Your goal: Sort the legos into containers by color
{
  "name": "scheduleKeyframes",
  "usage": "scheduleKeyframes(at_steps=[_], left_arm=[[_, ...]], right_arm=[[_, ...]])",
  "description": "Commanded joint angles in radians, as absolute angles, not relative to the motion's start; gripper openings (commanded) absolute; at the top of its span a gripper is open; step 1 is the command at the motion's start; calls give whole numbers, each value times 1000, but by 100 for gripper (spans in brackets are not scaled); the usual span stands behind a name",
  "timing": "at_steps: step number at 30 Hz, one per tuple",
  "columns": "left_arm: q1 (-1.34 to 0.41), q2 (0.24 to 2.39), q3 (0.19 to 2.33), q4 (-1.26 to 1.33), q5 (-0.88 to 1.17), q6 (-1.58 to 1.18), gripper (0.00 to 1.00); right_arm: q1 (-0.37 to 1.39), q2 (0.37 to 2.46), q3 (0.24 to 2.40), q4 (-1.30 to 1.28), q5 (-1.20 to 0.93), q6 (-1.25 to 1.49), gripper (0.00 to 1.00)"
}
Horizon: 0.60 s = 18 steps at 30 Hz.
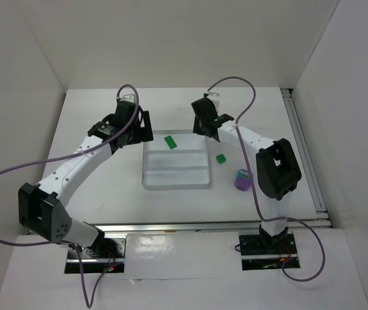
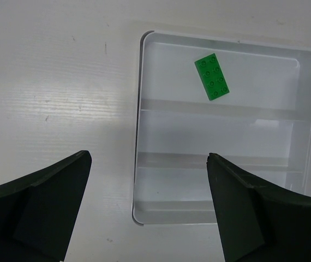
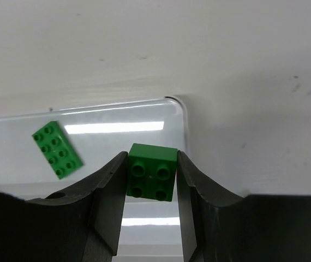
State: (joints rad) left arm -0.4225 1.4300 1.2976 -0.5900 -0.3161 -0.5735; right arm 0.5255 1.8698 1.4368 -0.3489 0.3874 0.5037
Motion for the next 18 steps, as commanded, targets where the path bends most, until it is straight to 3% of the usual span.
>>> scheduleKeyframes(at_steps=[1, 5, 7, 9, 10, 12, 14, 18], left_arm=[[-426, 1428, 1313, -566, -308, -566, 100], [-426, 1417, 1313, -566, -328, -578, 100], [-426, 1417, 1313, -566, -328, -578, 100], [-426, 1417, 1313, -566, -328, -578, 100], [-426, 1427, 1313, -566, -328, -578, 100], [-426, 1427, 1313, -566, -319, -578, 100], [-426, 1436, 1313, -566, -310, -569, 100], [-426, 1436, 1313, -566, -310, -569, 100]], right_arm=[[571, 1940, 1518, -350, 370, 489, 40], [592, 1996, 1560, -350, 327, 489, 45], [603, 2006, 1583, -341, 307, 466, 60], [612, 1993, 1583, -331, 295, 457, 86], [612, 1979, 1583, -331, 304, 457, 90], [612, 1933, 1548, -331, 395, 471, 90], [582, 1829, 1447, -285, 452, 485, 84], [490, 1663, 1266, -264, 463, 485, 84]])
